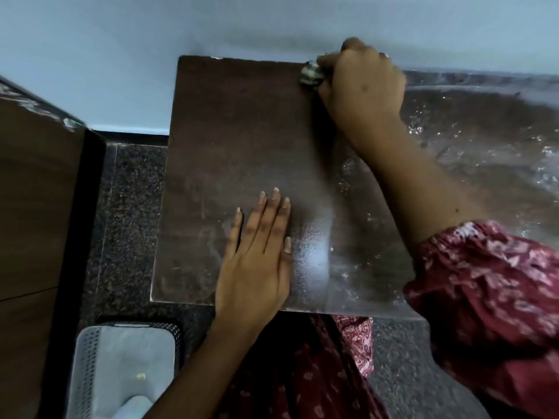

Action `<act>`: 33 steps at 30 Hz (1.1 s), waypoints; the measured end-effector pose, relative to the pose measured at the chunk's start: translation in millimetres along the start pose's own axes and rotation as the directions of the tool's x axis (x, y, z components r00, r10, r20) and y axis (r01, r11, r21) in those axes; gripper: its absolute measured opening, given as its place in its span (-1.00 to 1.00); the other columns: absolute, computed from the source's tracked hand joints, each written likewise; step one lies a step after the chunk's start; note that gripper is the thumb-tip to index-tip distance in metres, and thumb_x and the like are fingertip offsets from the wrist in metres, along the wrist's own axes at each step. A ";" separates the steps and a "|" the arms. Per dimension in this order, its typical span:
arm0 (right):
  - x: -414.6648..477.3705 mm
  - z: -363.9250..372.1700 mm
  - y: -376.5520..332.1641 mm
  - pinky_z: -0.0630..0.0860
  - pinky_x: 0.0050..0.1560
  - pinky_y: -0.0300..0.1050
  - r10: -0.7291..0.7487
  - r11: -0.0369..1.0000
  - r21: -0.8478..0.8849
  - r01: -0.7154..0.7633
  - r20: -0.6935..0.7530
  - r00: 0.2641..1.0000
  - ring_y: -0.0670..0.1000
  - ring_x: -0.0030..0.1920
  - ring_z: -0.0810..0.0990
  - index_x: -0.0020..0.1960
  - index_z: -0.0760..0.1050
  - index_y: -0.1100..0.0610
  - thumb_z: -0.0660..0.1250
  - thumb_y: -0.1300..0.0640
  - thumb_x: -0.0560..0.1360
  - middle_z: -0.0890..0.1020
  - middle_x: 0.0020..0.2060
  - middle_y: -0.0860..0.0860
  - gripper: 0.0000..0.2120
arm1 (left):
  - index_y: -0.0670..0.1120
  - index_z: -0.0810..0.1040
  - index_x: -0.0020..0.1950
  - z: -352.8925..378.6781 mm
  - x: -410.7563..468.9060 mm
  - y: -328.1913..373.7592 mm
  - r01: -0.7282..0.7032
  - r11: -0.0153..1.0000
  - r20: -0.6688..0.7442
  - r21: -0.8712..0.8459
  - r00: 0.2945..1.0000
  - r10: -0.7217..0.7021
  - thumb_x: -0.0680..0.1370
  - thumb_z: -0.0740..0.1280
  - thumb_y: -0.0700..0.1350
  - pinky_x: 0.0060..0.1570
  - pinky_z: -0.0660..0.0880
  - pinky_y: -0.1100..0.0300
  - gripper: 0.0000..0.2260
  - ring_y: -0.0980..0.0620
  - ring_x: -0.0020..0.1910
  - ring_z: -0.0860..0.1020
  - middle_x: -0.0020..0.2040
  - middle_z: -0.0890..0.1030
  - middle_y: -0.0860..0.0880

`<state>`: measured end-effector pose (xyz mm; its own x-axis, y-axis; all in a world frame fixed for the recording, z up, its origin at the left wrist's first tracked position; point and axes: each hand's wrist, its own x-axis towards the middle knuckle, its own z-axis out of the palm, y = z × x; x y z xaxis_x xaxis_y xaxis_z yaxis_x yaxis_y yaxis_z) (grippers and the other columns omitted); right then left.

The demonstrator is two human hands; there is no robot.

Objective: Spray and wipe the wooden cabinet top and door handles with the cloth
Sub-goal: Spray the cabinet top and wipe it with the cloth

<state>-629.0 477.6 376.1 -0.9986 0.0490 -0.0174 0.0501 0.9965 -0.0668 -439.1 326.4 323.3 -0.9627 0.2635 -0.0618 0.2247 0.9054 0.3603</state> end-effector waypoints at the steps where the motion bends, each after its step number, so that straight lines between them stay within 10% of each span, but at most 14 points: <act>1: 3.1 0.6 1.3 0.46 -0.03 0.01 -0.004 1.000 0.002 0.004 0.004 1.000 0.23 0.14 0.50 0.25 0.49 0.07 0.19 0.16 0.56 0.49 0.18 0.10 -0.71 | -0.14 0.18 0.52 -0.7 0.2 0.0 0.001 1.000 -0.001 -0.007 1.000 -0.001 0.62 0.03 -0.08 0.51 -0.01 -0.01 -0.54 0.06 0.54 0.08 0.54 0.17 -0.03; 13: -120.1 -5.4 -9.9 0.39 -0.19 -0.08 -0.003 1.000 -0.004 0.004 0.102 0.995 0.20 0.09 0.51 0.32 0.40 0.02 0.17 0.14 0.57 0.49 0.21 0.06 -0.67 | -0.18 0.23 0.50 -0.5 -0.1 -0.7 -0.040 0.999 -0.055 0.000 0.998 0.040 0.61 0.04 -0.09 0.50 -0.01 0.00 -0.54 0.00 0.53 0.12 0.53 0.23 -0.09; 19: -213.8 -3.9 -22.5 0.45 -0.51 -0.14 0.067 0.997 0.019 -0.070 0.102 0.992 0.17 -0.38 0.56 0.06 0.64 0.10 0.52 0.17 0.23 0.65 -0.19 0.05 -0.61 | -0.16 0.15 0.53 1.3 -2.9 -1.3 -0.042 0.999 -0.045 0.020 0.998 0.043 0.63 -0.03 -0.05 0.49 -0.01 -0.02 -0.53 0.00 0.55 0.06 0.55 0.16 -0.08; 33: -285.0 -4.2 8.7 0.47 -0.45 -0.11 0.045 0.997 0.060 -0.057 0.176 0.983 0.10 -0.27 0.56 0.10 0.62 -0.04 0.41 0.09 0.35 0.66 -0.03 -0.06 -0.68 | -0.18 0.18 0.52 17.0 4.5 34.1 -0.021 0.999 -0.112 -0.035 0.994 0.017 0.61 -0.05 -0.09 0.49 -0.01 -0.01 -0.52 -0.04 0.53 0.11 0.54 0.19 -0.11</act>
<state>-344.0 472.6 384.6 -0.9773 0.0816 -0.1955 0.1073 0.9863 -0.1249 -433.1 364.1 319.5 -0.9695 0.2403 0.0489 0.2398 0.8874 0.3938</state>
